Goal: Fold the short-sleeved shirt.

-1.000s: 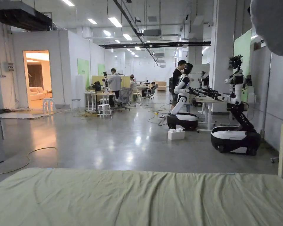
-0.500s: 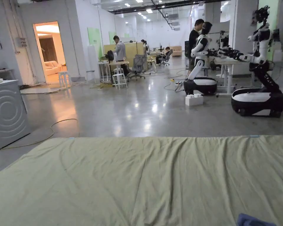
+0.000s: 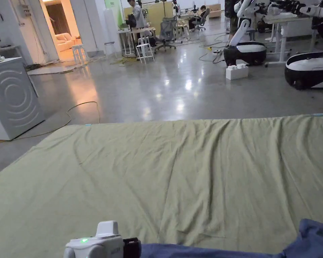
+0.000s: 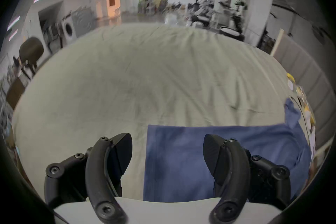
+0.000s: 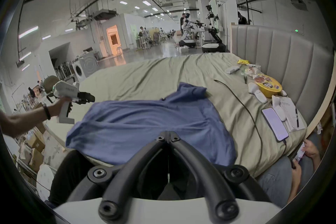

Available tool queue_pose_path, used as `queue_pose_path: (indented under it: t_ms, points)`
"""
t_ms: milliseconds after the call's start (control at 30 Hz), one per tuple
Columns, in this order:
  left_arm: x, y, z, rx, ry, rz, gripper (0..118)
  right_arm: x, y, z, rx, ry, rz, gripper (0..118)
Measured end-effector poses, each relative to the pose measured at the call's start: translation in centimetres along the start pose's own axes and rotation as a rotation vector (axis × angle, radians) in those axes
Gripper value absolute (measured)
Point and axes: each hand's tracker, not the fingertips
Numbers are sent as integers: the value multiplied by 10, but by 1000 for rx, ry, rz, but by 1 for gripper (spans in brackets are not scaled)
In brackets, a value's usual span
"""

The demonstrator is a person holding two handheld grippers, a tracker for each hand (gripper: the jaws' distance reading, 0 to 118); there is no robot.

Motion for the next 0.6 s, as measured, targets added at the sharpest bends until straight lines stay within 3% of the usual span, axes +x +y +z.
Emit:
queue_pose_path:
  t_ms: [67,133,167,233,333,433,467,500,567,600]
  points:
    - [-4,-1,-13,-29,-19,23,72,7,-4,-2,-29,-3,-38,0]
    - [-4,-1,-30,-97,-68,18,36,14,-6,-7,-51,-5,-68,0]
    - [-1,-2,-33,-107,28,7,32,16,-6,-9,-56,-8,-70,0]
    - [11,0,-25,-72,4,2,16,19,-4,-14,-64,-18,-73,0]
    - [31,-5,-31,-127,32,-228,10,31,6,-33,-79,-5,-98,0]
    - [40,-2,-41,-171,63,-247,9,50,39,-71,-71,5,-95,1]
    - [39,-3,-44,-186,69,-271,9,59,54,-89,-73,6,-100,6]
    - [41,0,-45,-198,69,-286,9,69,68,-110,-83,7,-118,22]
    - [44,2,-47,-213,73,-289,9,95,93,-163,-131,6,-209,78]
    - [44,1,-47,-217,75,-305,9,104,101,-190,-169,-45,-229,78]
